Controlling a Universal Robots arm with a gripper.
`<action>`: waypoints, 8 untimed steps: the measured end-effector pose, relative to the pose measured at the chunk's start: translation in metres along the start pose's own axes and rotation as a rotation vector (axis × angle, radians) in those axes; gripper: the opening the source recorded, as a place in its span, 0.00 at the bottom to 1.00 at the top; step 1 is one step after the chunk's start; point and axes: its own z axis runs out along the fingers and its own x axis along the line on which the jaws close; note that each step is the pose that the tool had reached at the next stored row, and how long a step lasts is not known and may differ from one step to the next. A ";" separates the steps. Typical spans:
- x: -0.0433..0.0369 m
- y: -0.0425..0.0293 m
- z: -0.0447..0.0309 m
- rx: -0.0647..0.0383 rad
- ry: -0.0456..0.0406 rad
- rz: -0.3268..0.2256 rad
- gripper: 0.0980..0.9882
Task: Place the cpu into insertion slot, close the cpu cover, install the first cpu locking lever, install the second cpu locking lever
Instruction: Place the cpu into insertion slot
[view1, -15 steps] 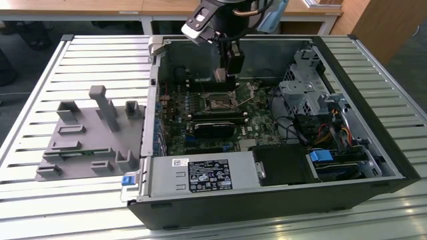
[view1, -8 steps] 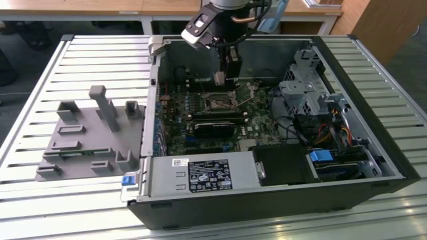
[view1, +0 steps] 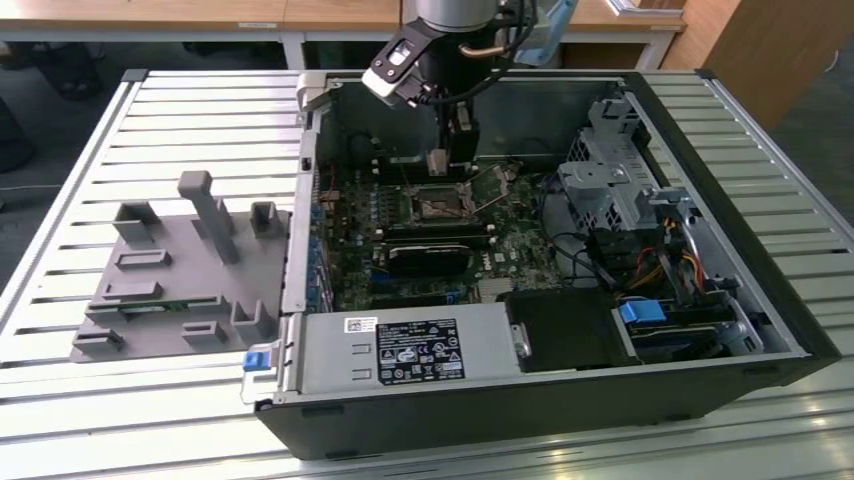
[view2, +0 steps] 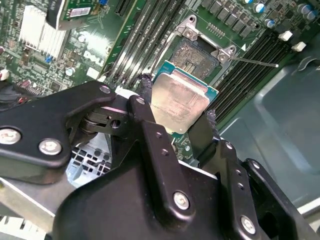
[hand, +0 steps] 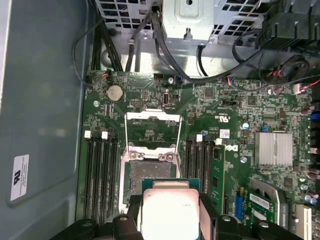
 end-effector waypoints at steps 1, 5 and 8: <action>0.0005 -0.0001 0.0018 0.000 -0.0003 0.000 0.49; 0.0021 -0.0005 0.0085 0.000 -0.0010 0.000 0.49; 0.0031 -0.0008 0.0130 0.000 -0.0016 0.000 0.49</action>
